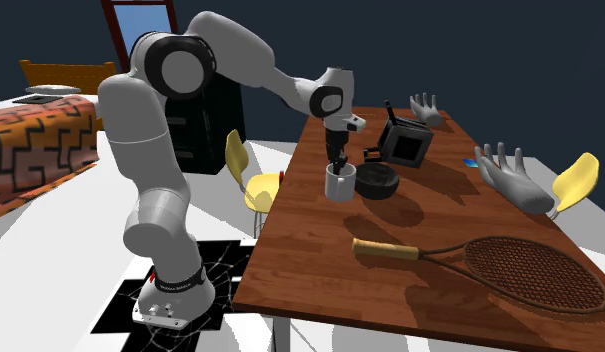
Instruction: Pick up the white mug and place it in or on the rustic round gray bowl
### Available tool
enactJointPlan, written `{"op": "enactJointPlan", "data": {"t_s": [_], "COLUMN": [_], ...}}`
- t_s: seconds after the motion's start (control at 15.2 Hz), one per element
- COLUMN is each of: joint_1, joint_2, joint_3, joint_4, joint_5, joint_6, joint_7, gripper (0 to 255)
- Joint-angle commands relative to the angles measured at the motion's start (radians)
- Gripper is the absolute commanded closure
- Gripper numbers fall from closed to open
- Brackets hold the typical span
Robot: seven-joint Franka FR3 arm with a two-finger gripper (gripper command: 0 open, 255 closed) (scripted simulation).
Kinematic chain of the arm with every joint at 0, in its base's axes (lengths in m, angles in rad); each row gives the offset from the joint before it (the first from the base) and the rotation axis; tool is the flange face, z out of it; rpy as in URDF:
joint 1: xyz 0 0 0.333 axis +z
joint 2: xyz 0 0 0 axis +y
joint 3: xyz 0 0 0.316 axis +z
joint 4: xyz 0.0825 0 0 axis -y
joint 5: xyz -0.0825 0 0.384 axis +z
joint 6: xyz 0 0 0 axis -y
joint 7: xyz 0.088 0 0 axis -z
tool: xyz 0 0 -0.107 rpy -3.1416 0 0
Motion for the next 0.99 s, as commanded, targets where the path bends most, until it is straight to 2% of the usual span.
{"op": "enactJointPlan", "data": {"t_s": [0.0,0.92], "joint_1": [0.0,-0.004], "joint_2": [-0.01,-0.061], "joint_3": [0.0,-0.004], "joint_4": [0.019,0.156], "joint_5": [0.005,0.03], "joint_6": [-0.028,-0.211], "joint_7": [-0.003,-0.022], "gripper": [255,255]}}
